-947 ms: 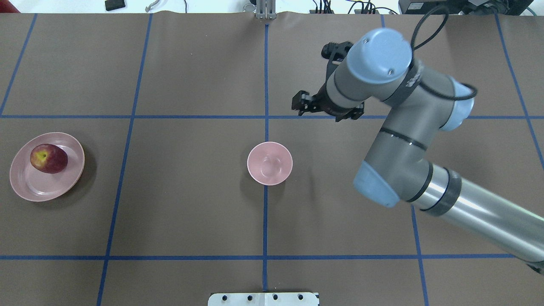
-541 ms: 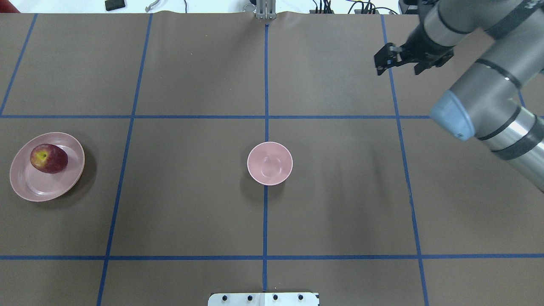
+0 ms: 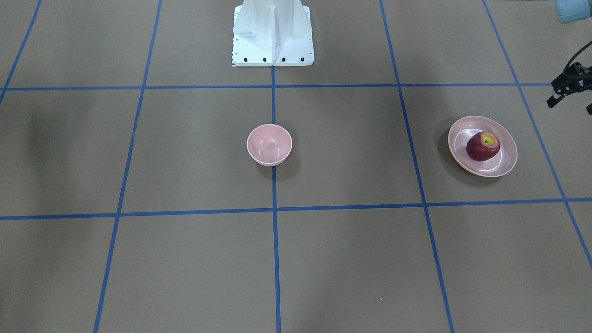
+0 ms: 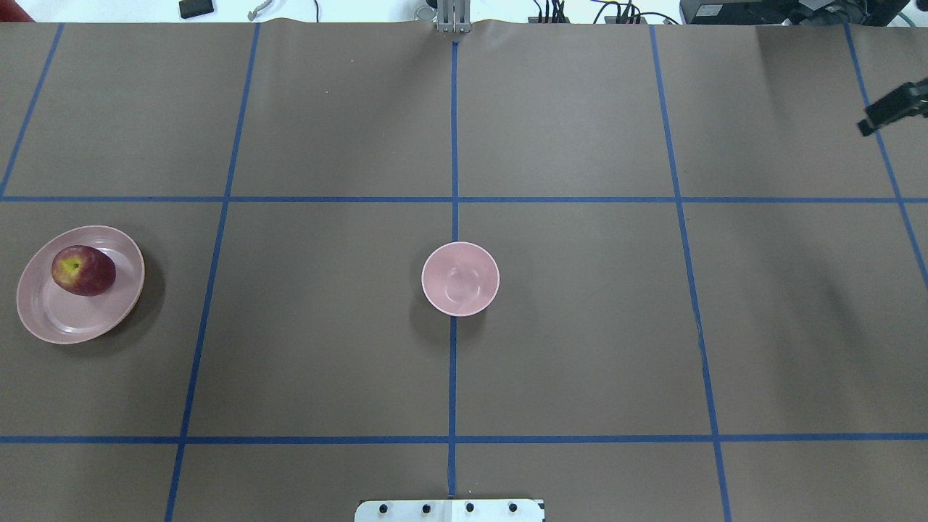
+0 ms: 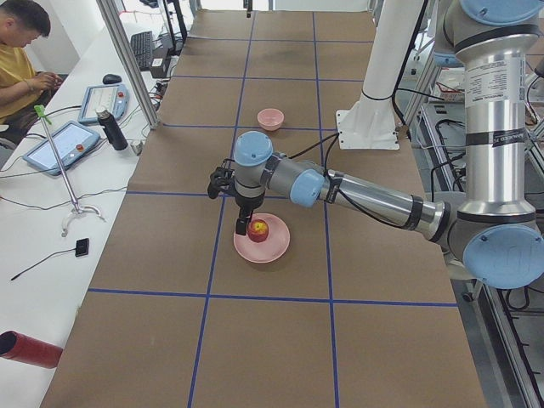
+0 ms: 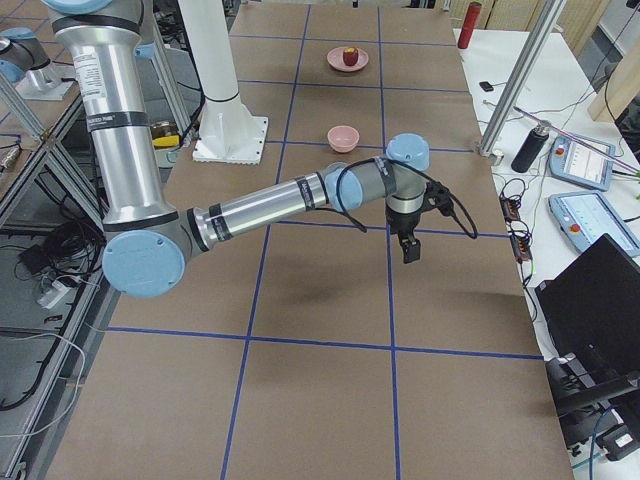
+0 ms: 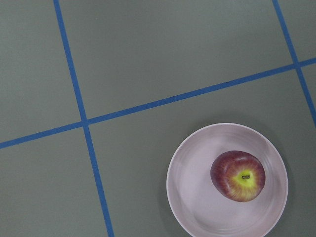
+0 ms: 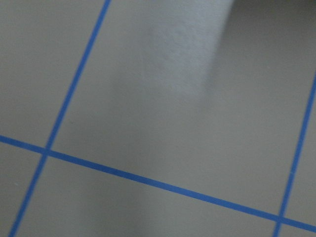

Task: Move apple from plate to bowl
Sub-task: 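Release the pink bowl and withdraw the right gripper away from it, then reach the left gripper down to the red apple on the pink plate and grasp it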

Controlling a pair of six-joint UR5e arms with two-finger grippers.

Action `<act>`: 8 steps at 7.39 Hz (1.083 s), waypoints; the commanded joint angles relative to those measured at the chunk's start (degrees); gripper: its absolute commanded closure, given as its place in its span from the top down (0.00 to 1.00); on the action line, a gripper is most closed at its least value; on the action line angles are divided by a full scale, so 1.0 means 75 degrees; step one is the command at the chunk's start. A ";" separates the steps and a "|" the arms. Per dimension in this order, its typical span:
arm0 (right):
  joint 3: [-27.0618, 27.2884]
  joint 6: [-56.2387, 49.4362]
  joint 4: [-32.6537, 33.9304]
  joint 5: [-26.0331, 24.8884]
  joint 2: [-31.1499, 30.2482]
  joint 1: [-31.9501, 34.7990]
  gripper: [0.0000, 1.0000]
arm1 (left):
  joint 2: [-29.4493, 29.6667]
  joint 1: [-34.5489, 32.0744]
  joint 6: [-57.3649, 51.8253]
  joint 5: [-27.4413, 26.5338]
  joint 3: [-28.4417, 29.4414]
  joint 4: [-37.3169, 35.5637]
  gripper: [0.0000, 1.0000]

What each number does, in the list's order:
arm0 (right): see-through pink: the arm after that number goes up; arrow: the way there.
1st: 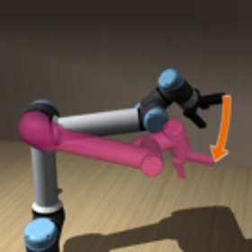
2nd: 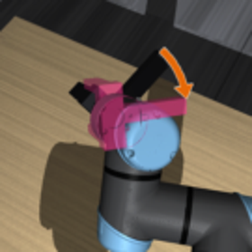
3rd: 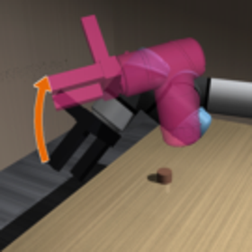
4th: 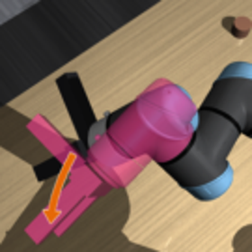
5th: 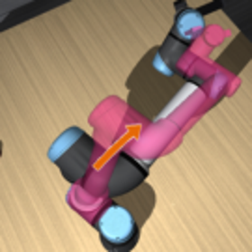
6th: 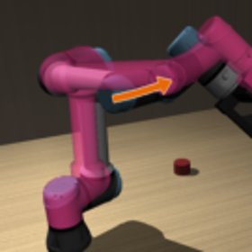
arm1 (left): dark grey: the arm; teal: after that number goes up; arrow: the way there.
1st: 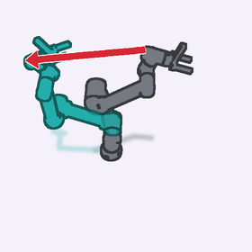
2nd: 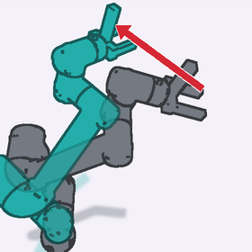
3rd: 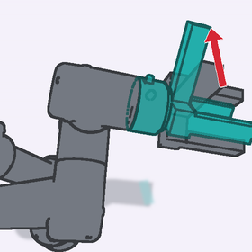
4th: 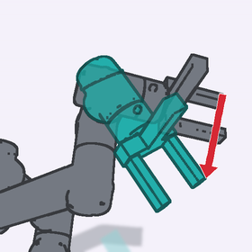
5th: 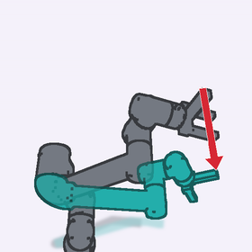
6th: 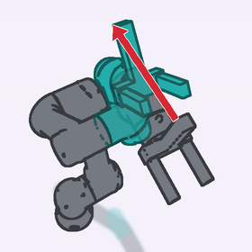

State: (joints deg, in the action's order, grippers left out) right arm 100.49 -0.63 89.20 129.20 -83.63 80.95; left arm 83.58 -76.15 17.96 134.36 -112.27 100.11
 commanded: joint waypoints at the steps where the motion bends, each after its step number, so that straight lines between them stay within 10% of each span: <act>1: 0.0008 -0.1508 -0.0057 0.0408 -0.1080 0.0947 1.00 | -0.0034 0.0983 0.0883 -0.0763 0.0005 0.0443 0.98; 8: -0.0062 -0.1416 -0.0092 0.0374 -0.1189 0.0937 1.00 | 0.0140 0.3086 0.2972 -0.1965 0.1819 0.3281 0.98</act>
State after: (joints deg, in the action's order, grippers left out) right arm 100.18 -11.33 88.54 132.05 -92.54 87.97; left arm 84.08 -54.70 39.65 120.98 -100.23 123.91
